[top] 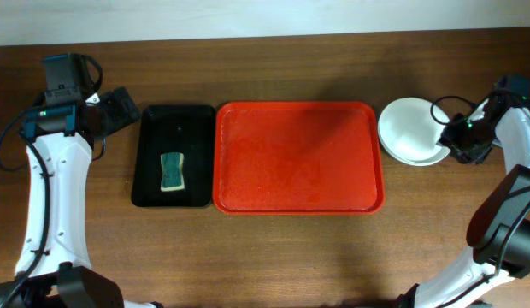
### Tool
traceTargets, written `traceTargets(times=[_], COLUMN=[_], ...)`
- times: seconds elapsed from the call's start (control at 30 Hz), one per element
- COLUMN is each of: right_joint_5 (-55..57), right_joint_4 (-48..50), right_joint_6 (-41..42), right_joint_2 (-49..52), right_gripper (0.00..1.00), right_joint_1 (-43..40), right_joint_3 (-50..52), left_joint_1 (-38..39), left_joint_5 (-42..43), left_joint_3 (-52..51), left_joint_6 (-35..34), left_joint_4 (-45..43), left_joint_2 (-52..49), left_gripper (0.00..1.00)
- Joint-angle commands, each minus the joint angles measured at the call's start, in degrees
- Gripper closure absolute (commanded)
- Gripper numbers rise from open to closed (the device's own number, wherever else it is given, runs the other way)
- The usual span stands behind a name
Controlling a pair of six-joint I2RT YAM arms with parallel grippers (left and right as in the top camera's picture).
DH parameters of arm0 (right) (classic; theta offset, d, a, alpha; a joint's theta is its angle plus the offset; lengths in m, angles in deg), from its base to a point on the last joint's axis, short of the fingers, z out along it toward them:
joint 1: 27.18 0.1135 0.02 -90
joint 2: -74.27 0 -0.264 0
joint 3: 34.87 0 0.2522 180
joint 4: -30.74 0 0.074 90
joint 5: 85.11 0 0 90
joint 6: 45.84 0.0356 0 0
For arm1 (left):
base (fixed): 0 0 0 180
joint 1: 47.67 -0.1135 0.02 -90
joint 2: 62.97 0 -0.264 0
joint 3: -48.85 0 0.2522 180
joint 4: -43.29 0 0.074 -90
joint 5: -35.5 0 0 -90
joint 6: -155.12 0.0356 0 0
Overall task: Clean dirty plates on tray and stack at the side
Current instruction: 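Carry the white plate right and set it on the pale blue plate stack, then release the white plate and withdraw the right gripper over the red tray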
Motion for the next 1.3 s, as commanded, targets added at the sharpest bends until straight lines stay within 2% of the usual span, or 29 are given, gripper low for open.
traceTargets(times=[0.0,0.13,0.27,0.4,0.53,0.87,1.27], right_joint_5=[2.95,2.82,-1.9,-2.03,1.99,3.54,3.56], right_joint_4=[-0.28,-1.49,-1.75,-0.87,-0.11,0.63,0.63], right_joint_6=[0.33,0.33,-2.45,-7.34,-10.29,-10.25,-10.27], right_joint_2=[-1.88,-1.88,-1.88,-1.88,-1.88,-1.88,-1.88], right_gripper=[0.42,0.24,0.23,0.14,0.01,0.01,0.01], right_joint_1=[1.07,1.2,3.82,11.23,20.52,34.34,36.33], right_joint_3=[0.22,0.22,0.22,0.22,0.22,0.22,0.22], left_joint_1=[-0.11,-0.11,-0.11,-0.11,-0.11,-0.11,-0.11], left_joint_5=[0.37,0.37,0.37,0.37,0.37,0.37,0.37], left_joint_3=[0.09,0.09,0.09,0.09,0.09,0.09,0.09], left_joint_6=[-0.42,-0.42,-0.42,-0.42,-0.42,-0.42,-0.42], left_joint_4=[-0.07,-0.07,-0.07,-0.07,-0.07,-0.09,-0.07], left_joint_2=[0.02,0.02,0.02,0.02,0.02,0.02,0.02], left_gripper=[0.01,0.01,0.01,0.0,0.01,0.01,0.01])
